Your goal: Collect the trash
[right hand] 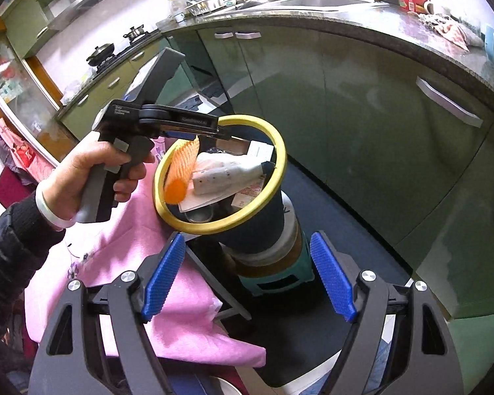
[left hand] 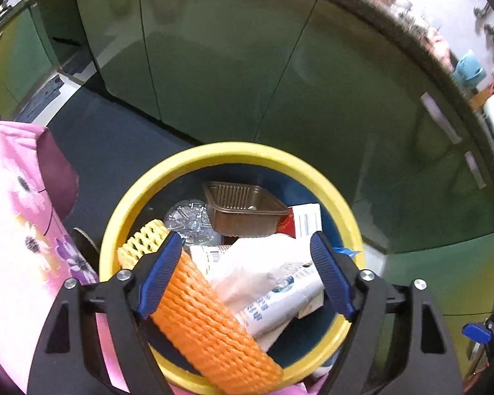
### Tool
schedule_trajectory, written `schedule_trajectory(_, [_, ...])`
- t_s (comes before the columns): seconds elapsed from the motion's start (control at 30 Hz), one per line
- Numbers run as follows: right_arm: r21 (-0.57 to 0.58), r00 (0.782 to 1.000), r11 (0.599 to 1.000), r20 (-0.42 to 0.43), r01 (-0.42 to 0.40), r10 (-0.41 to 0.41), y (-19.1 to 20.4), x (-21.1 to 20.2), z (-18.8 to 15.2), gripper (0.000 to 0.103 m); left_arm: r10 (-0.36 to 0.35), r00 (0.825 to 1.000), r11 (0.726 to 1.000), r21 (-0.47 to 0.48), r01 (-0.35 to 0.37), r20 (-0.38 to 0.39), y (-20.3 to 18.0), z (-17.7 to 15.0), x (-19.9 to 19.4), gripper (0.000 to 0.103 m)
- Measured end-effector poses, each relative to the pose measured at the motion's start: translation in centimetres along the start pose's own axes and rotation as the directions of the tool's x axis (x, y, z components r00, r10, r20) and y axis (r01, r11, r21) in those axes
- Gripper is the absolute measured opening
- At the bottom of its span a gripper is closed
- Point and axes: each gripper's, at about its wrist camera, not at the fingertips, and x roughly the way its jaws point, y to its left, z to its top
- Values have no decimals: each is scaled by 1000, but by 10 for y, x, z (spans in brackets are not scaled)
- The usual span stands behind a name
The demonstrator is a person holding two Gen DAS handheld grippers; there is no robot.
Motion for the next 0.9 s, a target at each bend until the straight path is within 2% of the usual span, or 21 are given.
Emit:
schedule_trajectory(0.1, [-14, 1000, 1000, 3, -8, 8, 9, -4, -2, 80, -22, 994, 1000, -5, 22, 103, 4, -15, -36, 76])
schedule_trajectory(0.2, [-32, 1000, 999, -1, -30, 30, 22, -5, -7, 81, -30, 973, 1000, -3, 31, 227, 11, -45, -87, 80])
schedule_trajectory(0.27, [-55, 998, 997, -9, -55, 55, 35, -5, -11, 82, -26, 947, 999, -9, 30, 322, 20, -80, -131, 87])
schedule_trajectory(0.33, [-85, 997, 993, -18, -77, 76, 51, -2, -15, 82, -1, 924, 1000, -19, 9, 382, 27, -105, -163, 90])
schedule_trajectory(0.43, [-135, 994, 985, -24, -107, 105, 77, 0, -21, 82, 104, 877, 994, -89, -70, 469, 47, -168, -221, 94])
schedule_trajectory(0.5, [-178, 992, 976, -16, -127, 126, 98, -1, -25, 82, 161, 849, 984, -148, -99, 503, 63, -202, -248, 96])
schedule_trajectory(0.57, [-204, 988, 968, -3, -149, 151, 112, -3, -27, 89, 244, 816, 964, -224, -145, 525, 77, -247, -275, 96])
schedule_trajectory(0.67, [-245, 982, 954, 29, -174, 187, 136, -8, -31, 91, 359, 770, 923, -325, -207, 528, 93, -301, -301, 96])
schedule_trajectory(0.77, [-283, 980, 944, 53, -170, 193, 156, -14, -34, 93, 497, 711, 852, -437, -290, 497, 108, -353, -322, 96])
schedule_trajectory(0.9, [-327, 976, 931, 87, -163, 202, 175, -26, -40, 98, 579, 655, 789, -535, -301, 485, 124, -406, -349, 96])
